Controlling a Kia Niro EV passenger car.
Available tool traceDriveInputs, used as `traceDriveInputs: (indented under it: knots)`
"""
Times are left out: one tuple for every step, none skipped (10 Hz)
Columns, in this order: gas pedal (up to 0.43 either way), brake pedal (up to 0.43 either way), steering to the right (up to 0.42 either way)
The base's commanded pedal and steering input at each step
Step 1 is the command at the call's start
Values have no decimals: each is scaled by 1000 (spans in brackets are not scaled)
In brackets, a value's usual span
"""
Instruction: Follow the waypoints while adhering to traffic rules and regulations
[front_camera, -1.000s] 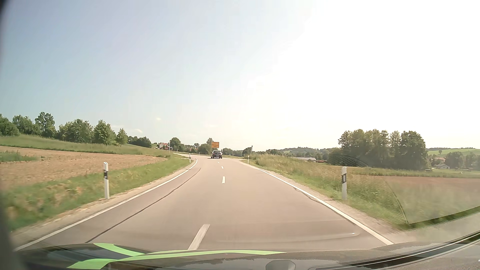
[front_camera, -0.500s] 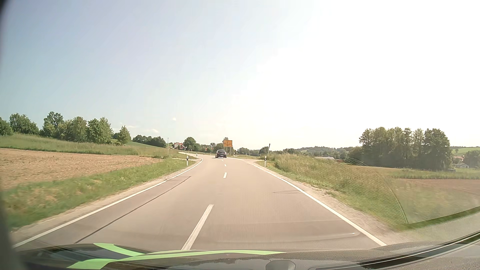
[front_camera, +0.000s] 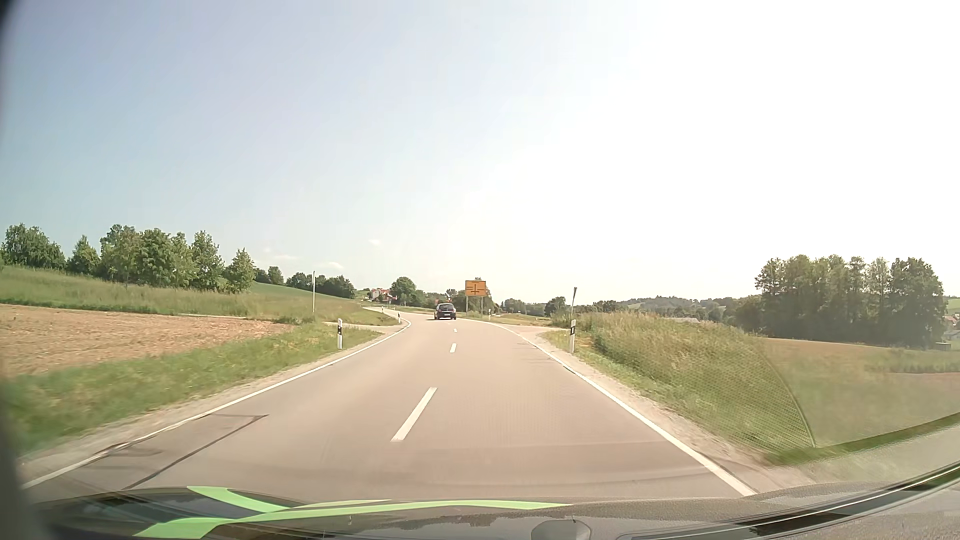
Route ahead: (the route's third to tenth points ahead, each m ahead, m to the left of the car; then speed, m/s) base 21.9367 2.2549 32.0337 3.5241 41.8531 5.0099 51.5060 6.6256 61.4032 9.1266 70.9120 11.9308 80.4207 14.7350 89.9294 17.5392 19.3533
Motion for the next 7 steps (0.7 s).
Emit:
traceDriveInputs:
  knots:
    - [98,0,-23]
    - [98,0,-23]
    - [98,0,-23]
    - [98,0,-23]
    - [98,0,-23]
    - [98,0,-23]
    - [98,0,-23]
